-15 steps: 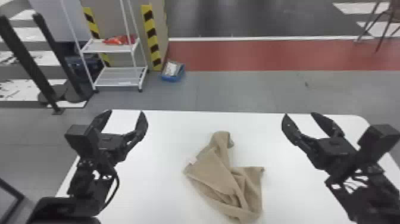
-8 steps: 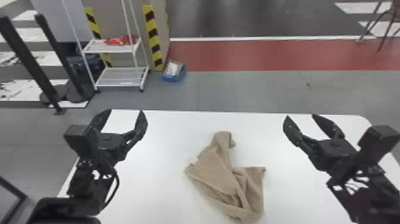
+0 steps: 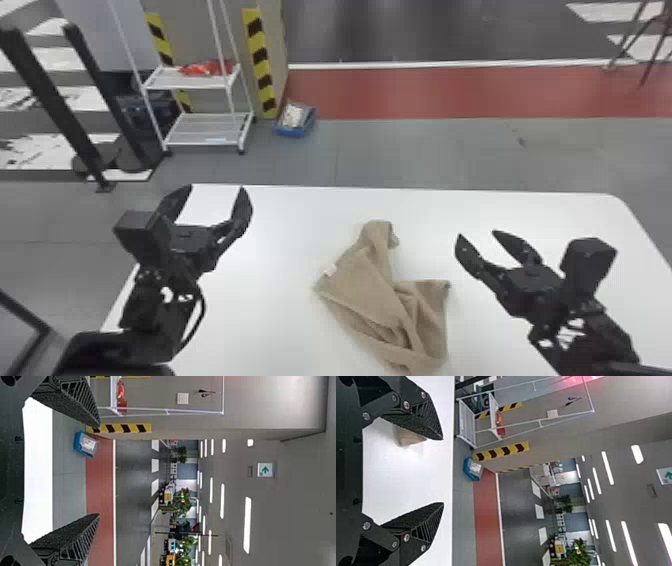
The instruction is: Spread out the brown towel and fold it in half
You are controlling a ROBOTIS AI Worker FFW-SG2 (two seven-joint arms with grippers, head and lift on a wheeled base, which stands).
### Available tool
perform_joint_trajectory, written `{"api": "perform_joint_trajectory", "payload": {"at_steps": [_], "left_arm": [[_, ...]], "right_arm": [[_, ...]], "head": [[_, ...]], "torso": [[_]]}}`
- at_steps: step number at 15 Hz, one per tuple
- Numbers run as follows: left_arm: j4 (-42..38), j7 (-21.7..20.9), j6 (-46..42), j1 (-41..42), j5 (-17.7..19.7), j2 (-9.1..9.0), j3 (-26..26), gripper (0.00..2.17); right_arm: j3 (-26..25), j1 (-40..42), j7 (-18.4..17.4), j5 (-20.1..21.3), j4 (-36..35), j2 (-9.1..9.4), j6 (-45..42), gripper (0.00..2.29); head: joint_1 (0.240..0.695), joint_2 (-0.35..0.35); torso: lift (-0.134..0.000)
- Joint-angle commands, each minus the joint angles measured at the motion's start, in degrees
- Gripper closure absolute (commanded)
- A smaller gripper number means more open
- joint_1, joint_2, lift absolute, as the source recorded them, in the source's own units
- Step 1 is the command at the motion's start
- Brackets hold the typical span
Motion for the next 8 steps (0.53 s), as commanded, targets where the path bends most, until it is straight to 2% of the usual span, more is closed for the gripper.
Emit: {"api": "perform_joint_trajectory", "payload": {"at_steps": [1,8], "left_arm": [[0.46,-0.01,0.00,0.01,-0.01,0.00,-0.46,0.09],[1.08,-0.19,-0.18,0.19,-0.10,0.00,-0.81,0.09]], "right_arm": [[1.16,-1.27,0.05,1.66,5.26,0.05,-1.71,0.35],[1.69,-6.19,1.54,3.16,18.53,0.05,-5.22,0.35]], "head": [[0.695,0.087],[0.695,0.101]], "torso": [[0.000],[0.000]]}}
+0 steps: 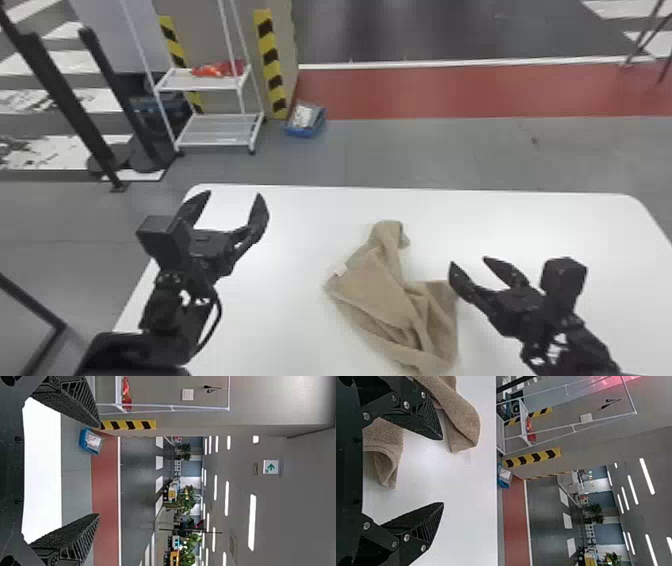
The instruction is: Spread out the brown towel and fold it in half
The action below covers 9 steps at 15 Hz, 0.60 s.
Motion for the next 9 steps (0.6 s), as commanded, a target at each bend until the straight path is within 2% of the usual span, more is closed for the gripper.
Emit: {"api": "perform_joint_trajectory", "payload": {"at_steps": [1,9], "left_arm": [[0.01,-0.08,-0.09,0.12,0.00,0.00,0.00,0.09],[-0.96,-1.05,-0.09,0.91,0.00,0.00,-0.36,0.09]], "right_arm": [[0.44,-1.15,0.51,0.45,2.96,0.05,-0.26,0.35],[1.40,-0.62,0.78,0.63,5.16,0.05,0.62,0.35]], "head": [[0.695,0.102],[0.695,0.114]], "torso": [[0.000],[0.000]]}}
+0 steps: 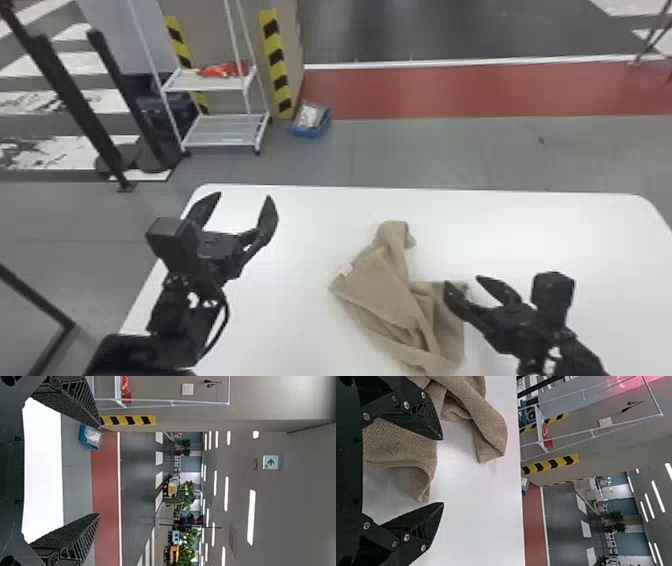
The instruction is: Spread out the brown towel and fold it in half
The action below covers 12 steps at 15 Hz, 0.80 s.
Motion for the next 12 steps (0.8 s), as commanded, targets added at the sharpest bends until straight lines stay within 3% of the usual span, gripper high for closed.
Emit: {"api": "perform_joint_trajectory", "payload": {"at_steps": [1,4,6,7,9,12], "left_arm": [[-0.06,0.01,0.00,0.03,-0.09,0.00,-0.06,0.09],[0.03,-0.08,0.00,0.03,0.00,0.00,-0.59,0.09],[-0.06,-0.08,0.00,0.03,-0.09,0.00,-0.77,0.09],[-0.06,-0.08,0.00,0.03,-0.09,0.00,-0.77,0.09],[-0.23,-0.08,0.00,0.12,-0.09,0.00,-0.77,0.09],[-0.50,-0.08,0.00,0.47,-0.09,0.00,-0.85,0.09]], "right_arm": [[0.00,-0.06,-0.09,0.05,0.76,0.05,0.14,0.35],[-0.09,-1.47,0.00,0.58,2.08,0.05,1.38,0.55],[-0.09,-2.26,0.53,1.81,2.70,0.05,3.13,0.99],[-0.18,-2.44,1.58,1.81,2.70,0.05,4.36,1.36],[-0.44,-2.35,2.46,1.99,2.34,0.05,5.07,1.69],[0.53,1.26,3.08,1.99,-5.65,0.05,8.58,1.77]], "head": [[0.695,0.114],[0.695,0.113],[0.695,0.109],[0.695,0.108],[0.695,0.109],[0.695,0.113]], "torso": [[0.000],[0.000],[0.000],[0.000],[0.000],[0.000]]}}
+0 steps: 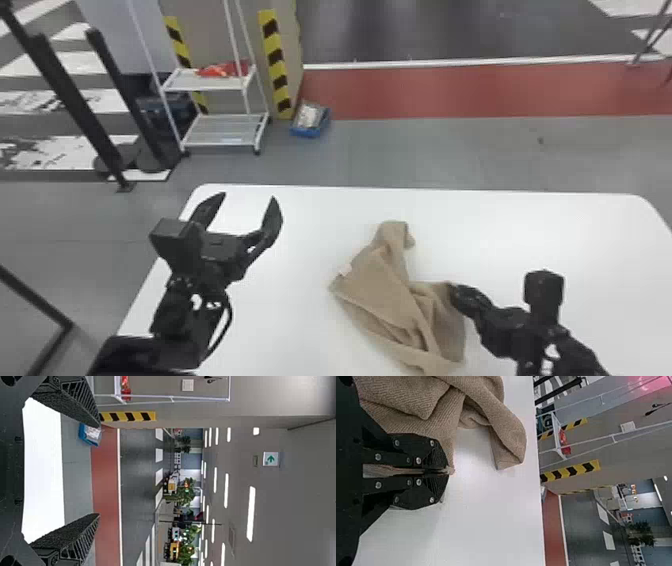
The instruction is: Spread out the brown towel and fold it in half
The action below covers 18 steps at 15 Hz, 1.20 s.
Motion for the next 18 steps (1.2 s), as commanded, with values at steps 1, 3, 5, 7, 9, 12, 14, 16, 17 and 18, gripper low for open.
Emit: {"api": "perform_joint_trajectory", "payload": {"at_steps": [1,3,5,7,9,12,14,16,17,18], "left_arm": [[-0.06,0.04,-0.18,0.14,0.00,0.00,0.00,0.09],[0.03,0.04,-1.23,0.40,0.09,0.00,0.35,0.09],[-0.24,0.13,-1.41,0.84,0.09,0.09,1.14,0.09],[-0.24,0.13,-1.41,0.93,0.09,0.18,1.31,0.09],[-0.24,0.13,-1.41,1.45,0.09,0.18,1.40,0.09],[-0.59,0.04,-1.41,1.72,0.09,0.26,1.93,0.09],[-0.94,-0.04,-1.41,2.07,0.09,0.44,2.11,0.09],[-1.03,-0.04,-1.41,2.33,0.09,0.53,2.37,0.09],[-1.12,-0.22,-1.58,2.51,0.09,0.53,2.90,0.09],[-1.12,-0.40,-1.58,2.51,0.09,0.53,2.90,0.09]], "right_arm": [[1.64,3.49,-0.02,-0.17,-8.67,0.05,4.47,1.77],[3.66,6.21,-0.11,-1.05,-16.40,0.05,6.23,1.77],[5.50,7.44,-0.46,-2.54,-23.26,0.05,6.76,1.77],[7.61,8.76,-0.99,-3.68,-30.90,0.05,8.69,1.77],[9.72,9.73,-1.43,-4.30,-38.02,0.05,11.33,1.77],[13.50,10.78,-3.10,-4.74,-46.72,0.05,13.26,1.77],[13.24,11.05,-4.33,-5.71,-51.12,0.05,13.26,1.77],[8.49,11.57,-5.38,-7.81,-53.76,0.05,13.61,1.77],[4.98,11.22,-5.73,-7.90,-53.40,0.05,13.79,1.77],[1.90,10.34,-6.08,-7.90,-51.21,0.05,16.08,1.77]], "head": [[0.695,0.114],[0.695,0.123],[0.695,0.149],[0.695,0.173],[0.695,0.203],[0.695,0.236],[0.695,0.258],[0.695,0.271],[0.695,0.262],[0.695,0.246]], "torso": [[0.000],[0.000],[0.000],[0.000],[0.000],[0.000],[0.000],[0.000],[0.000],[0.000]]}}
